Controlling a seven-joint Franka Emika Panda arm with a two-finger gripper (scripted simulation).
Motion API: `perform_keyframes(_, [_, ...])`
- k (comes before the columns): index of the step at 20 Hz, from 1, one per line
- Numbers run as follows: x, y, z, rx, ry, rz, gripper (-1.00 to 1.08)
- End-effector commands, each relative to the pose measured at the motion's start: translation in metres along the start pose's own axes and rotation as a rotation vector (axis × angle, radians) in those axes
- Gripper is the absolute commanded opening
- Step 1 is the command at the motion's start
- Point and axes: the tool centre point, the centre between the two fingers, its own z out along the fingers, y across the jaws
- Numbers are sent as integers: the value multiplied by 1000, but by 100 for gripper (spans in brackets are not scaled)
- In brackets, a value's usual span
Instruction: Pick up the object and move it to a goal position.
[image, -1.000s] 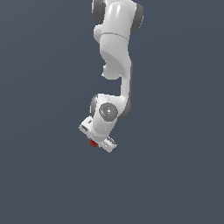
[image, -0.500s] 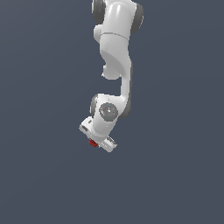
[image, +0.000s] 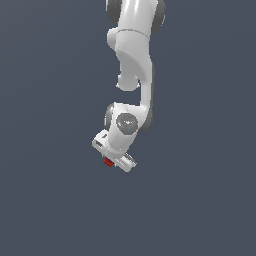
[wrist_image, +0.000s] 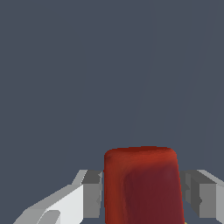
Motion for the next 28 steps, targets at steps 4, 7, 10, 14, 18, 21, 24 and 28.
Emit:
perform_keyframes(4, [-1,-3,-45,3,3,1,-100])
perform_keyframes(7, [-3,-5,-76,3,2,2,-100])
perform_keyframes(10, [-5,-8,-111,3,2,2,-100])
perform_keyframes(14, [-6,-12,-156,2,2,2,-100])
perform_keyframes(18, [-7,-15,-193,1,2,2,-100])
perform_keyframes(21, [-8,-17,-214,1,2,2,-100])
perform_keyframes(24, [-7,-19,-229,1,2,2,-100])
perform_keyframes(28, [-7,-20,-240,0,2,2,-100])
